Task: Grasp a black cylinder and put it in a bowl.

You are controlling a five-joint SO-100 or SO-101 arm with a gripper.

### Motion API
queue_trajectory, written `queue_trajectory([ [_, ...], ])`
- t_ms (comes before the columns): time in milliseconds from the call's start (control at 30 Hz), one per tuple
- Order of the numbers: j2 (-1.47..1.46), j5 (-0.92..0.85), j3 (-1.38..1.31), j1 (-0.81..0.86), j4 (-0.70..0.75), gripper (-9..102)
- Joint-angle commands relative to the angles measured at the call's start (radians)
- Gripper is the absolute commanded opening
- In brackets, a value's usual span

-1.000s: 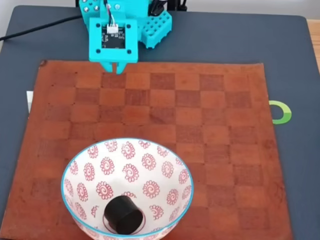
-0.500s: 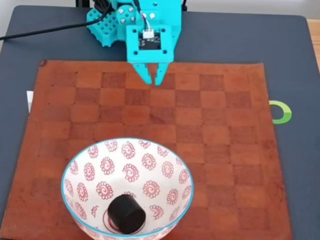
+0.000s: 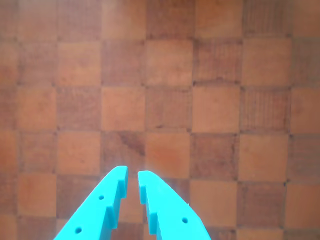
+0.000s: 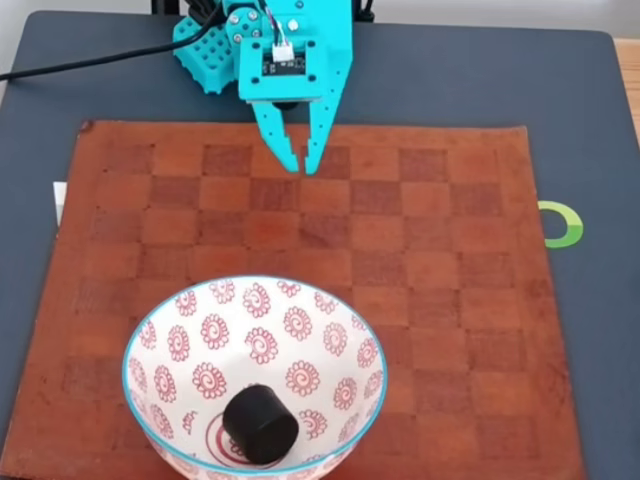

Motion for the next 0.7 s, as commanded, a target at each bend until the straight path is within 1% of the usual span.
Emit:
queue_trajectory([
  [0, 0.092, 0.006, 0.032, -0.002, 0.005, 0],
  [300, 0.25, 0.006, 0.149, -0.003, 0.008, 0],
  [533, 0.262, 0.005, 0.172, -0.002, 0.014, 0],
  [667, 0.264, 0.005, 0.179, 0.0, 0.061, 0],
])
